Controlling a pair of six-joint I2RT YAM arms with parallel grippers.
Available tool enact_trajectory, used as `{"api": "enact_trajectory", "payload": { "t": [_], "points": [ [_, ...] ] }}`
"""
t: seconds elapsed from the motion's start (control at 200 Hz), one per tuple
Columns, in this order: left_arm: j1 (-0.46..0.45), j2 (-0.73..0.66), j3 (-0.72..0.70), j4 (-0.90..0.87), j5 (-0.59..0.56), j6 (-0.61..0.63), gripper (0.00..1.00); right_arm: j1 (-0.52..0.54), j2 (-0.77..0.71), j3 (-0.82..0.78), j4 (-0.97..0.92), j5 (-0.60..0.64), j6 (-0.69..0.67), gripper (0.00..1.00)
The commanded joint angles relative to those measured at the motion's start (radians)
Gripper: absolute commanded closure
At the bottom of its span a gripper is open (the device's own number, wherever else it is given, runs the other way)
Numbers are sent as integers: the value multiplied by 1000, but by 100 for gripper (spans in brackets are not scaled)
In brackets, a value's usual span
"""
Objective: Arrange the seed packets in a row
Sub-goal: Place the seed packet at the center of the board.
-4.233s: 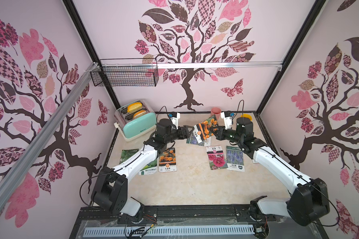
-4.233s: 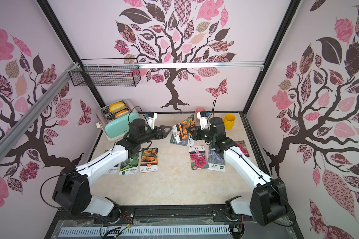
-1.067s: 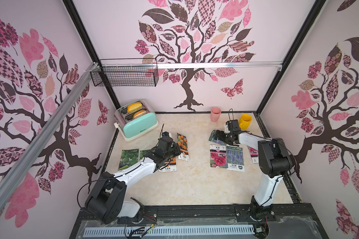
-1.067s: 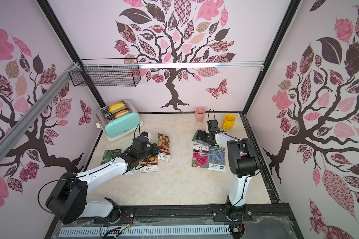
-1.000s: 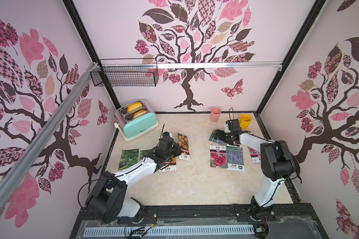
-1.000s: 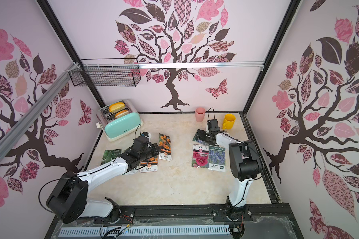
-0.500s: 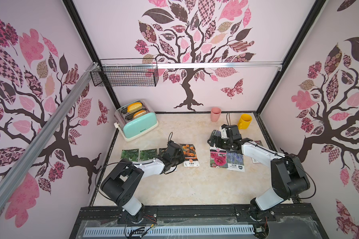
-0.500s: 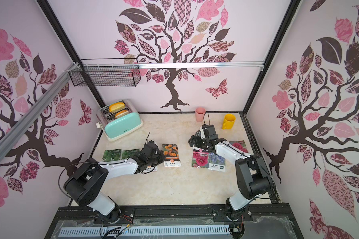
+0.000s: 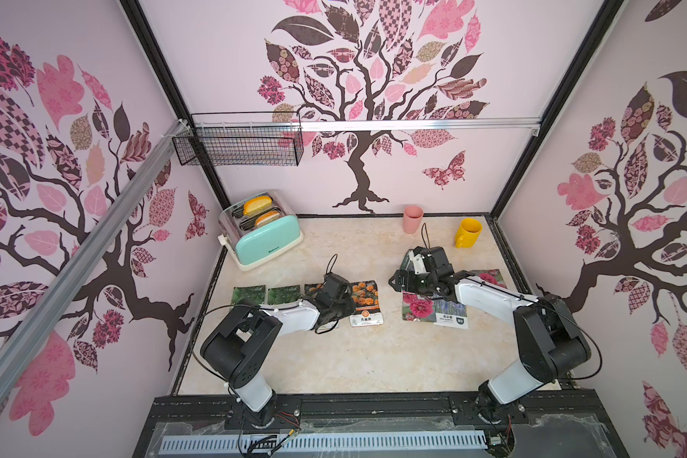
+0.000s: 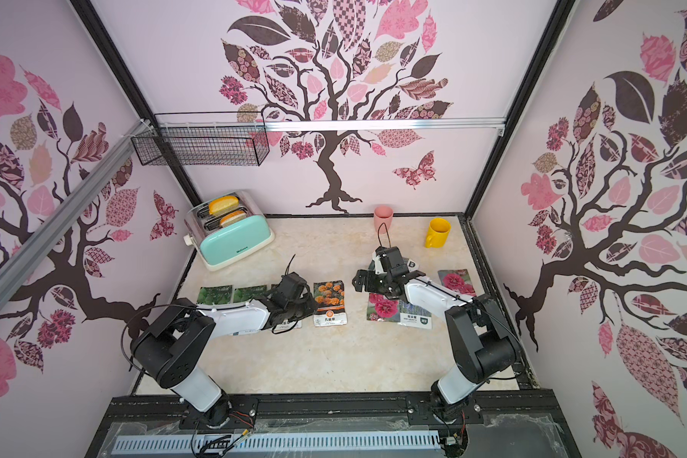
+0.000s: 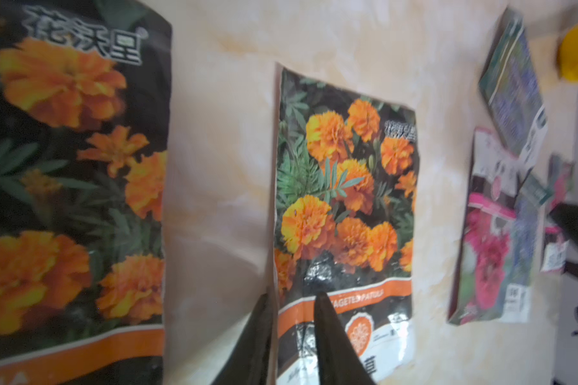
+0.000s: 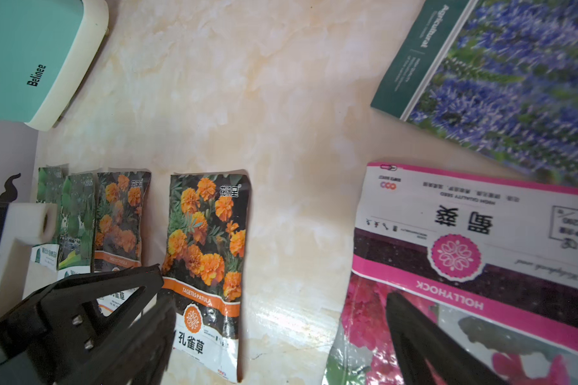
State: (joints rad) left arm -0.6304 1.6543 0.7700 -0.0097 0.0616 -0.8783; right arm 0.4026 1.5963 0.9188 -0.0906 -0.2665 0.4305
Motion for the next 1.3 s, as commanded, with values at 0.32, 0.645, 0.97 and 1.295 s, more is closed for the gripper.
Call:
{"api": "enact_trajectory", "payload": {
  "t": [0.32,0.645,0.97,1.295],
  "points": [
    [26,-236,78,-215,-146,134,58,124,68,-17,50,-50,47,3],
    [130,-473,13,-285,-119,157,58,184,149,-20,101,-65,112,23],
    [140,-530,-40,-271,-117,148,58,237,222,-5,123,-66,153,32],
    [140,-517,-66,-234,-101,135,59,245,245,-2,126,-65,167,33]
  ]
}}
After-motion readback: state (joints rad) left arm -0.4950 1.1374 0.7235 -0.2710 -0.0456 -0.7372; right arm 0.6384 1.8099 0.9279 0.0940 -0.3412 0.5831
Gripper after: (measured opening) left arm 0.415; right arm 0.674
